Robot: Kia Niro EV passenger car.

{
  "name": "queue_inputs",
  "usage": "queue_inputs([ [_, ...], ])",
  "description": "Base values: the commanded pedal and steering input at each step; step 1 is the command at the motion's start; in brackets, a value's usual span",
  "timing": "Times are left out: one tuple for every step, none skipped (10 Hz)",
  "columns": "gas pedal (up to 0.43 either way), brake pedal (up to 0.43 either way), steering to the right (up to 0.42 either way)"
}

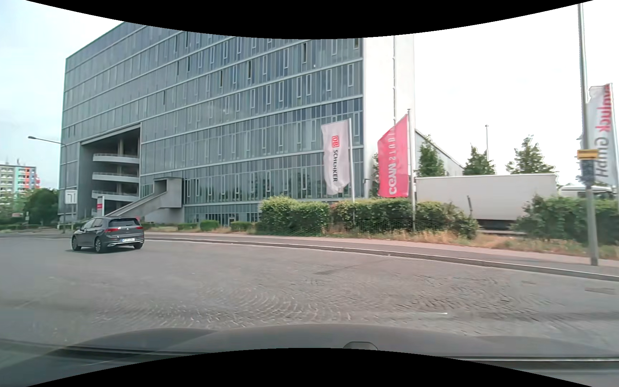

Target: Follow the waypoints while adhering to traffic rules and regulations

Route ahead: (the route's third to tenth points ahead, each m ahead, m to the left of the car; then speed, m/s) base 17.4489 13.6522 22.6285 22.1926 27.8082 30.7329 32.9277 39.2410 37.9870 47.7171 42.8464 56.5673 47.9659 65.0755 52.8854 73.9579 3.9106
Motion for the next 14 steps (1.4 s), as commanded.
queue_inputs([
  [0.189,0.0,-0.584],
  [0.189,0.0,-0.564],
  [0.189,0.0,-0.54],
  [0.189,0.0,-0.513],
  [0.189,0.0,-0.484],
  [0.189,0.0,-0.449],
  [0.189,0.0,-0.413],
  [0.189,0.0,-0.383],
  [0.189,0.0,-0.361],
  [0.189,0.0,-0.315],
  [0.189,0.0,-0.265],
  [0.189,0.0,-0.231],
  [0.189,0.0,-0.196],
  [0.189,0.0,-0.193],
])
